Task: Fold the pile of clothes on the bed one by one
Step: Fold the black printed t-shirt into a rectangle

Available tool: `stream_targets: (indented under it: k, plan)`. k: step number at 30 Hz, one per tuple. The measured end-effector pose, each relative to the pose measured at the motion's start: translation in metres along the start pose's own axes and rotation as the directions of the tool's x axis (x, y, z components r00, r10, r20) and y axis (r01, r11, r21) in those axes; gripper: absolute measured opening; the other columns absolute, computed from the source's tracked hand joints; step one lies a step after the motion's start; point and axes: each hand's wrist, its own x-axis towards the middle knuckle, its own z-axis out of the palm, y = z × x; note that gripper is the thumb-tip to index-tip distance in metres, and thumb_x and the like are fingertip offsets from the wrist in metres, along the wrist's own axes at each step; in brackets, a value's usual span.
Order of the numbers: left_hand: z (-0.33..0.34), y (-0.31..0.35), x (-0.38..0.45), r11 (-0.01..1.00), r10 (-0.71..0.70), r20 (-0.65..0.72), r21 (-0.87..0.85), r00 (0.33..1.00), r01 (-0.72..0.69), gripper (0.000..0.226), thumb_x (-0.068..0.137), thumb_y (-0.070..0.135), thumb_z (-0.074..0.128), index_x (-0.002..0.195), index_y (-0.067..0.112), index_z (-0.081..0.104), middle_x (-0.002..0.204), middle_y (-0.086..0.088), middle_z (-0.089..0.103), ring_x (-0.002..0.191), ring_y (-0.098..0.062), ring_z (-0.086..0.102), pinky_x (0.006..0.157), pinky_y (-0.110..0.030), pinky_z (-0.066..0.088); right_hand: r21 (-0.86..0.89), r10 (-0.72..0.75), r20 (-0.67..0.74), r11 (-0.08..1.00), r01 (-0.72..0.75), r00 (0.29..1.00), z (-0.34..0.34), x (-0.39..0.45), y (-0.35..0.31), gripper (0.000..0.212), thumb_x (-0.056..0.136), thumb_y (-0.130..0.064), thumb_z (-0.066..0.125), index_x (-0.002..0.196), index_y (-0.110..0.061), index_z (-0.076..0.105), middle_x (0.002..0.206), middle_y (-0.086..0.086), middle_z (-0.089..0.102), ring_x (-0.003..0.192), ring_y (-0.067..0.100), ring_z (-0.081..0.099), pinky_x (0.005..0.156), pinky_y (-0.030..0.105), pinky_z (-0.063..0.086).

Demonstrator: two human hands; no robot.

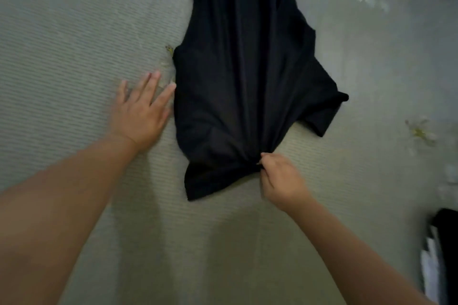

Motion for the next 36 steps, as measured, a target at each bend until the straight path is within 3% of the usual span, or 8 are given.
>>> stream_targets:
  k: [5,8,11,14,18,22,29,36]
  plan:
    - [0.013,0.053,-0.049,0.971,0.220,0.335,0.014,0.916,-0.238,0.060,0.085,0.004,0.046,0.141,0.021,0.033,0.153,-0.006,0.018,0.142,-0.023,0.012,0.112,-0.041,0.008,-0.060,0.011,0.262,0.998,0.005,0.965,0.020,-0.113,0.006,0.012,0.090,-0.011,0.040,0.085,-0.004,0.049,0.079,0.019,0.060,0.075,0.033,0.056,0.059,0.031,0.028]
    - [0.007,0.100,-0.093,0.981,0.195,0.408,-0.056,0.892,-0.188,0.039,0.087,0.009,0.046,0.126,0.013,0.051,0.130,-0.015,0.051,0.122,-0.029,0.044,0.095,-0.038,0.035,-0.161,0.104,0.406,0.986,-0.041,0.908,0.027,-0.169,0.020,0.011,0.092,-0.020,0.037,0.086,-0.013,0.042,0.090,0.014,0.063,0.084,0.031,0.058,0.063,0.031,0.032]
    - [0.003,0.145,-0.147,0.950,0.298,0.578,-0.259,0.760,-0.175,0.032,0.088,0.023,0.055,0.119,0.020,0.054,0.111,-0.006,0.063,0.102,-0.024,0.057,0.080,-0.030,0.042,-0.451,0.332,0.414,0.884,-0.125,0.847,0.024,-0.210,0.046,0.022,0.092,-0.023,0.036,0.101,-0.012,0.054,0.102,0.007,0.066,0.096,0.026,0.060,0.082,0.030,0.039]
    - [-0.003,0.166,-0.203,0.820,0.358,0.705,-0.550,0.612,0.155,0.052,0.080,0.021,0.069,0.128,0.023,0.049,0.113,-0.001,0.060,0.095,-0.009,0.056,0.079,-0.015,0.040,-0.647,0.600,0.310,0.702,-0.299,0.738,0.024,-0.248,0.075,0.032,0.090,-0.016,0.035,0.116,-0.012,0.053,0.118,0.008,0.059,0.115,0.026,0.050,0.110,0.046,0.018]
    - [-0.005,0.148,-0.245,0.926,0.301,0.437,-0.345,0.848,-0.151,0.057,0.080,0.018,0.068,0.132,0.012,0.047,0.133,-0.008,0.050,0.125,-0.023,0.043,0.102,-0.029,0.031,-0.416,0.495,-0.049,0.779,-0.469,0.867,0.040,-0.284,0.067,0.036,0.082,-0.008,0.053,0.116,0.003,0.055,0.123,0.024,0.054,0.122,0.039,0.045,0.103,0.058,0.026]
    - [0.002,0.123,-0.268,0.946,0.269,0.640,-0.032,0.720,-0.324,0.070,0.087,0.044,0.053,0.145,0.021,0.020,0.154,0.004,0.009,0.142,-0.014,0.003,0.113,-0.032,0.006,-0.260,-0.016,-0.120,0.965,-0.015,0.993,0.076,-0.300,0.013,0.062,0.049,-0.032,0.088,0.099,-0.001,0.069,0.104,0.019,0.068,0.097,0.036,0.065,0.079,0.057,0.048]
    - [0.007,0.113,-0.262,0.976,0.149,0.282,-0.194,0.948,-0.096,0.034,0.077,-0.002,0.067,0.111,0.000,0.064,0.119,-0.017,0.061,0.112,-0.036,0.055,0.090,-0.049,0.042,-0.160,0.113,-0.088,0.979,-0.126,0.990,0.100,-0.271,-0.018,0.050,0.045,-0.031,0.090,0.089,-0.011,0.075,0.102,0.003,0.071,0.091,0.022,0.069,0.071,0.044,0.056]
    - [0.003,0.116,-0.242,0.995,0.039,0.179,-0.099,0.983,-0.021,0.012,0.065,0.003,0.078,0.074,-0.001,0.071,0.084,-0.020,0.066,0.080,-0.042,0.060,0.069,-0.049,0.049,0.578,0.413,0.033,0.735,-0.355,0.910,0.050,-0.257,0.032,0.021,0.093,-0.010,0.049,0.095,0.004,0.065,0.090,0.010,0.065,0.082,0.017,0.057,0.067,0.012,0.038]
